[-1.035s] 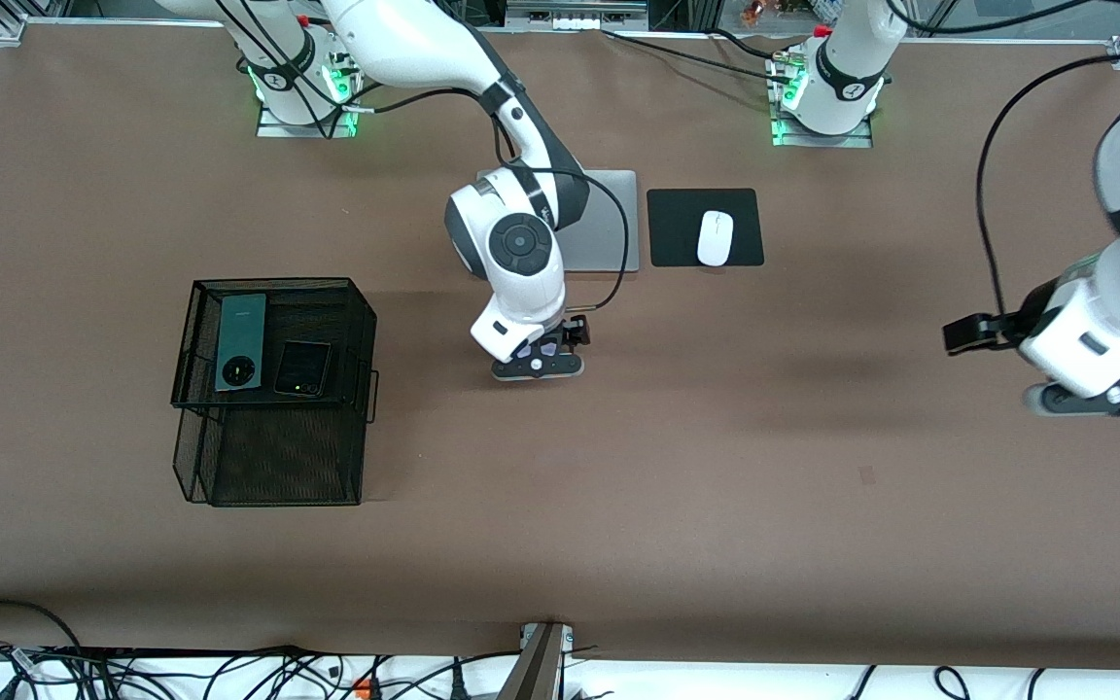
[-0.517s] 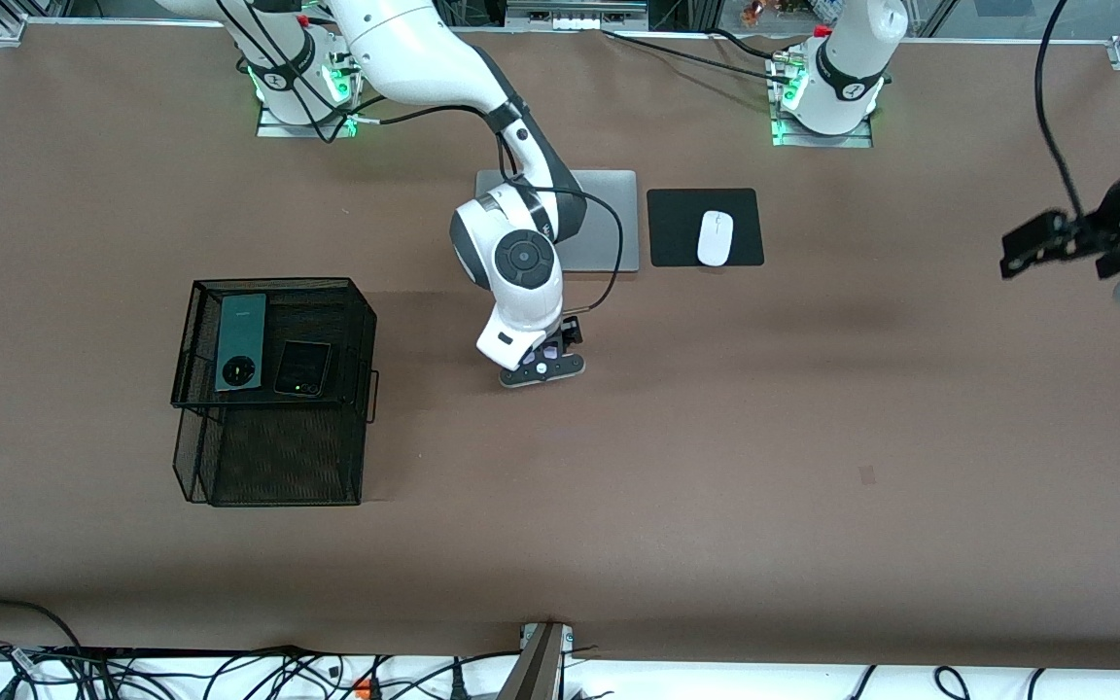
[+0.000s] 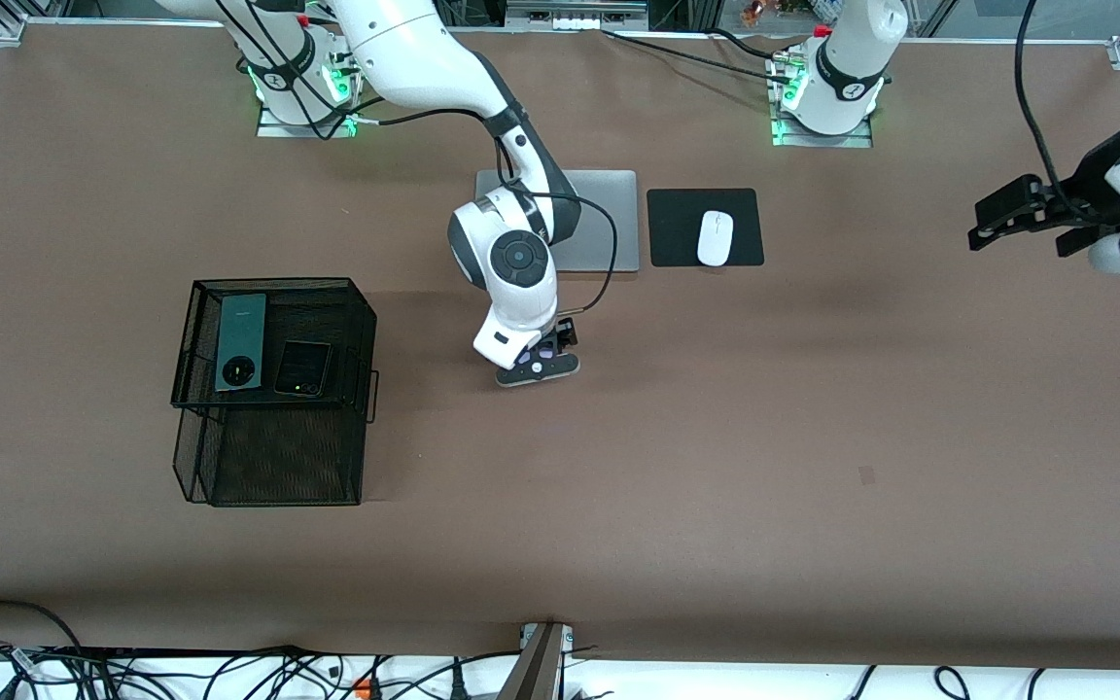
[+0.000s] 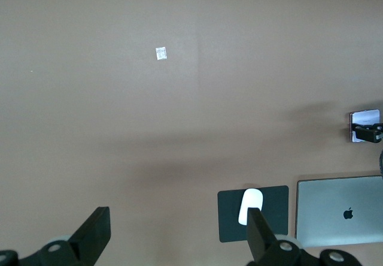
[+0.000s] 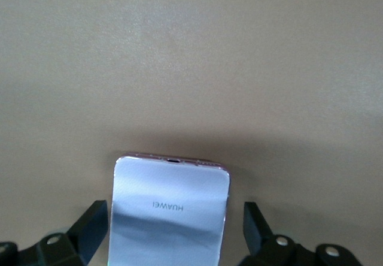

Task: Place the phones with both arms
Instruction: 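Grasp the white phone with the right gripper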

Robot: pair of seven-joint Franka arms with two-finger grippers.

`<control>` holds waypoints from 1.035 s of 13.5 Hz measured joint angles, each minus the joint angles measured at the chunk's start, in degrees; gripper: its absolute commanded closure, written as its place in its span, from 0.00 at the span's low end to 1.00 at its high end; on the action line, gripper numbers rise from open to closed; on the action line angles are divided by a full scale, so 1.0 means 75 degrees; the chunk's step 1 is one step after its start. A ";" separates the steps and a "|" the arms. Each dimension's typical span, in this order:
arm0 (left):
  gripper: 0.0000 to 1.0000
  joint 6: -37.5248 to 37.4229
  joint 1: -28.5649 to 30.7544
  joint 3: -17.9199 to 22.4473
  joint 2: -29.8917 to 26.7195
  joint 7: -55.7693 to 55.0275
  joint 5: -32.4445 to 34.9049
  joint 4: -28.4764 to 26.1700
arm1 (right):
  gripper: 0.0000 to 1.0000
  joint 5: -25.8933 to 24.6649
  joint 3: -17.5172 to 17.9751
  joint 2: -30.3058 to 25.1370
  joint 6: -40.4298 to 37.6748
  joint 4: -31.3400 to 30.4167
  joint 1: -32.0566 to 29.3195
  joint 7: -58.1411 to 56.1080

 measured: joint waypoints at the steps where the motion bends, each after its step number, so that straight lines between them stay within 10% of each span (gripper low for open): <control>1: 0.00 0.0060 -0.0001 -0.0053 -0.0149 0.0000 0.0000 -0.0253 | 0.00 0.0000 0.0001 0.0000 0.0002 -0.0016 0.0010 -0.0006; 10: 0.00 0.0556 0.0018 -0.0132 -0.0881 -0.0004 0.0001 -0.1476 | 0.01 0.0000 0.0008 0.0050 0.0261 -0.0203 0.0159 -0.0008; 14: 0.00 0.0643 0.0048 -0.0121 -0.0879 -0.0004 0.0002 -0.1476 | 0.73 0.0000 0.0008 0.0090 0.0470 -0.0258 0.0182 -0.0009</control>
